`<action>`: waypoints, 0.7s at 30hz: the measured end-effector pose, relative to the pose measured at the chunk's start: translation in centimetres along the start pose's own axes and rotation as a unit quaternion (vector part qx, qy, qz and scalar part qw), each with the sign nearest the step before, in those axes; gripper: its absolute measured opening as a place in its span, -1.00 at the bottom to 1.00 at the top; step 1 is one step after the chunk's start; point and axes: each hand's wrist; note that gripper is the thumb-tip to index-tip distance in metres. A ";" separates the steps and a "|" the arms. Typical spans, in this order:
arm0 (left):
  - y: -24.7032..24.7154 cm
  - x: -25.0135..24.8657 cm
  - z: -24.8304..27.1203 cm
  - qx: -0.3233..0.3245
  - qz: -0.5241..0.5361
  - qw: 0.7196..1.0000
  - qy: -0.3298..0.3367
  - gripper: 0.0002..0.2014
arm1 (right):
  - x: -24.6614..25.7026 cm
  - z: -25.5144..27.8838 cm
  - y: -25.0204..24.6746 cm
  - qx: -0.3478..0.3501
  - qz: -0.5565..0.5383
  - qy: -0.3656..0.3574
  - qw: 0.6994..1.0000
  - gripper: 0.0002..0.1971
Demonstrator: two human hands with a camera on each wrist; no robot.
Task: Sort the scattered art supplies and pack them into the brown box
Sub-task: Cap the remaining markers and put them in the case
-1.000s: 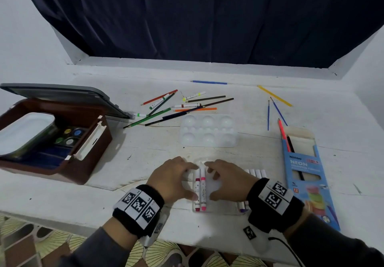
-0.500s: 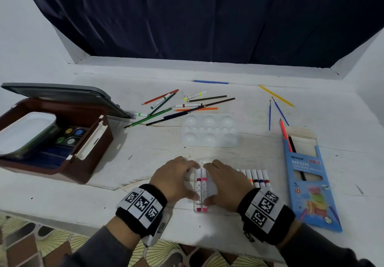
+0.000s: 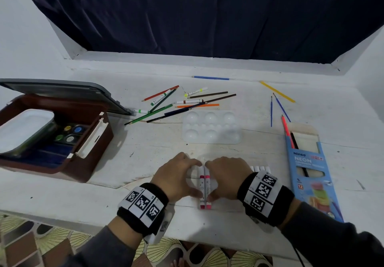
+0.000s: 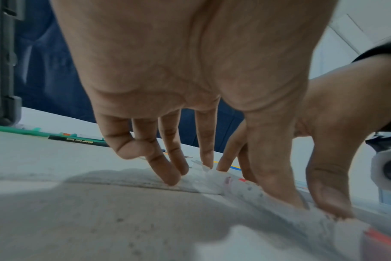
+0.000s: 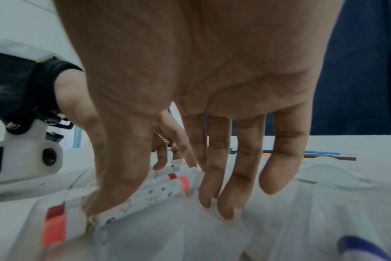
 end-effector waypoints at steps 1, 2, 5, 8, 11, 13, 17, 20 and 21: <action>0.0 0.4 0.2 -0.015 0.020 1.000 0.007 -0.24 | -0.1 -0.1 -0.1 0.005 -0.009 0.005 1.000 -0.37; 0.0 0.8 0.4 -0.037 0.042 0.998 0.011 -0.29 | -0.1 -0.2 -0.2 0.008 -0.016 0.011 1.000 -0.35; -0.9 2.5 0.8 -0.115 0.130 0.985 0.003 -0.50 | -0.1 -0.3 -0.2 0.011 -0.027 0.029 0.999 -0.33; -2.4 4.3 0.8 -0.170 0.186 0.968 0.008 -0.71 | 0.2 -0.4 -0.9 -0.031 -0.060 0.043 0.997 -0.48; -3.9 6.2 0.1 -0.212 0.221 0.952 -0.004 -0.85 | 0.3 -1.0 -2.0 -0.114 -0.112 0.064 0.985 -0.57; -4.5 7.3 -0.8 -0.237 0.242 0.940 -0.021 -0.88 | 0.1 -1.5 -2.5 -0.162 -0.147 0.071 0.973 -0.71; -5.3 8.5 -2.9 -0.271 0.271 0.923 -0.040 -0.90 | -0.8 -3.3 -3.7 -0.204 -0.175 0.077 0.960 -0.86; -5.7 9.5 -5.1 -0.302 0.267 0.914 -0.042 -0.92 | -2.3 -6.0 -5.1 -0.217 -0.180 0.070 0.957 -0.88; -5.8 9.8 -6.0 -0.311 0.254 0.915 -0.045 -0.93 | -2.9 -7.1 -5.6 -0.219 -0.182 0.065 0.956 -0.89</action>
Point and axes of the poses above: each hand's wrist, its own z-axis away from the middle knuckle, its own y-axis out of the palm, x = y × z, and after that the axes turned 9 degrees about -z, right-handed
